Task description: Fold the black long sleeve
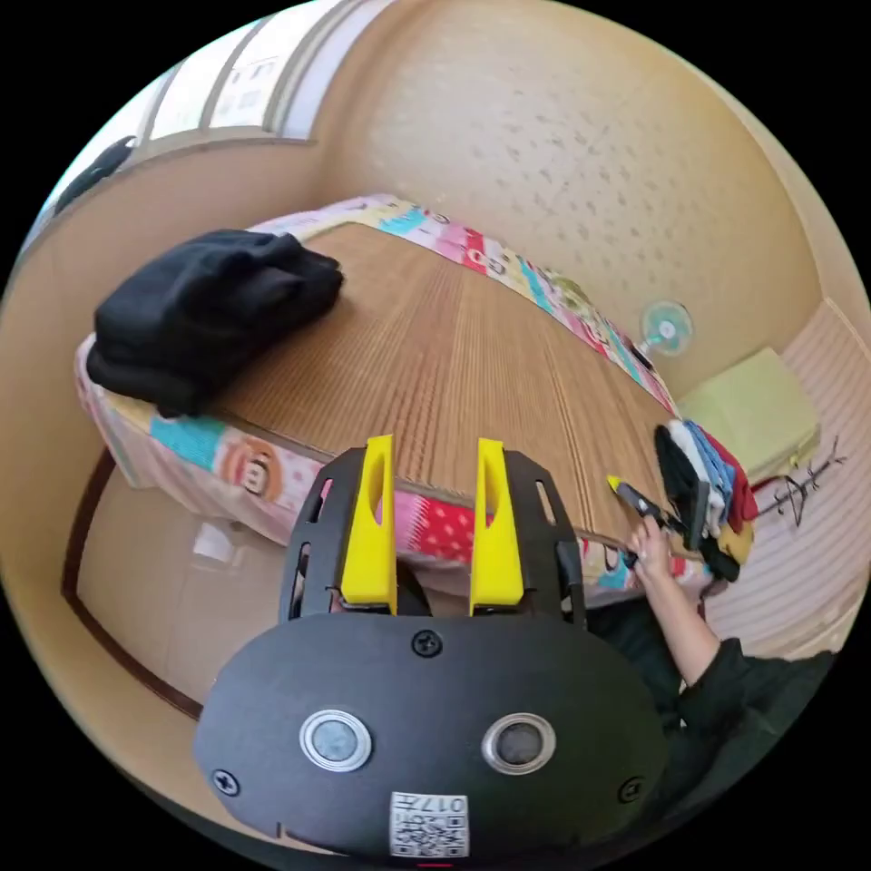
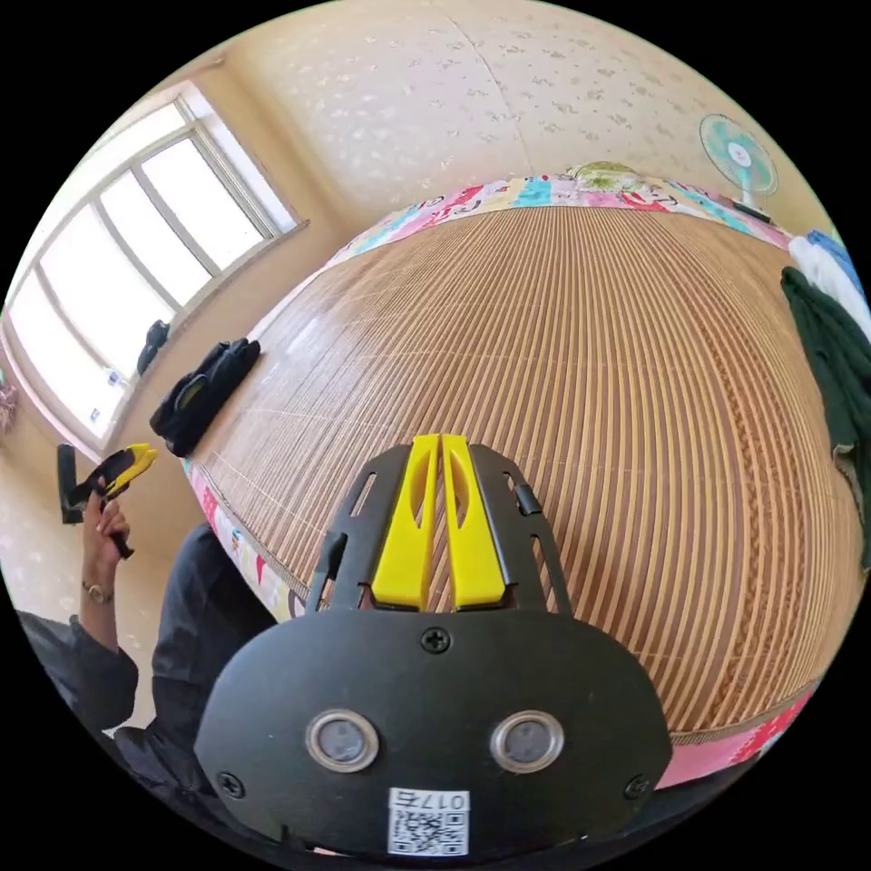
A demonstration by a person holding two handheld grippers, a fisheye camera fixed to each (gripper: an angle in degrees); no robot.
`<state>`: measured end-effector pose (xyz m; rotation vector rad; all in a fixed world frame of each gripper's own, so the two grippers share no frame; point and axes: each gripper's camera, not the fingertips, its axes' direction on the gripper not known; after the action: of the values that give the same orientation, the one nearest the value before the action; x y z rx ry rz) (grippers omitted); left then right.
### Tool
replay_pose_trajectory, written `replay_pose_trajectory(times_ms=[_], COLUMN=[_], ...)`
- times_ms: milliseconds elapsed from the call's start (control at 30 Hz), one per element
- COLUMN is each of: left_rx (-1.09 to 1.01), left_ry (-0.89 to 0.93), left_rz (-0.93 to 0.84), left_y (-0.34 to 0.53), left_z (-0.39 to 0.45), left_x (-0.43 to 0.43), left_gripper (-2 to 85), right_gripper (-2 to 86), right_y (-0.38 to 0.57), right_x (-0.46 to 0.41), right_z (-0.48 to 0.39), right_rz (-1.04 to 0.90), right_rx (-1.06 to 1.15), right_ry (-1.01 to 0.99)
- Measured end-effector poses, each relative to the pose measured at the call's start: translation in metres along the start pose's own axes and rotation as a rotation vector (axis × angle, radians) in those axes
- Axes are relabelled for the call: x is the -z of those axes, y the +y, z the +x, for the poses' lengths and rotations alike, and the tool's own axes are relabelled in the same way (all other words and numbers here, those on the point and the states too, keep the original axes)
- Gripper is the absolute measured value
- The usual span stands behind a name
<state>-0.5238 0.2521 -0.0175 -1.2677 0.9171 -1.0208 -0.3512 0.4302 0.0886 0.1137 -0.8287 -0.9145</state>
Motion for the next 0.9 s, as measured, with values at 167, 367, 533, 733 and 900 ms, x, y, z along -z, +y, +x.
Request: replay_pose_trajectory(times_ms=[167, 367, 533, 733, 900], left_rx=[0.142, 0.399, -0.001, -0.641, -0.81], left_ry=[-0.404, -0.479, -0.128, 0.52, 0.776], left_rz=[0.111, 0.026, 0.104, -0.023, -0.405], left_y=[-0.114, -0.138, -0.14, -0.053, 0.032], left_z=[-0.07, -0.059, 0.066, 0.209, 0.246], left_x=[0.0, -0.056, -0.053, -0.047, -0.087], left_gripper=[14.4, 6.4, 3.9, 4.0, 5.0], right_gripper=[0.5, 0.4, 0.3, 0.4, 0.5], right_y=[0.006, 0.005, 0.003, 0.001, 0.003], right_x=[-0.001, -0.006, -0.01, -0.009, -0.006], right_z=[0.051, 0.048, 0.057, 0.071, 0.089], right_rz=[0.042, 0.047, 0.034, 0.035, 0.041], right_rx=[-0.118, -0.093, -0.105, -0.114, -0.146], right_ry=[-0.293, -0.227, -0.216, -0.249, -0.297])
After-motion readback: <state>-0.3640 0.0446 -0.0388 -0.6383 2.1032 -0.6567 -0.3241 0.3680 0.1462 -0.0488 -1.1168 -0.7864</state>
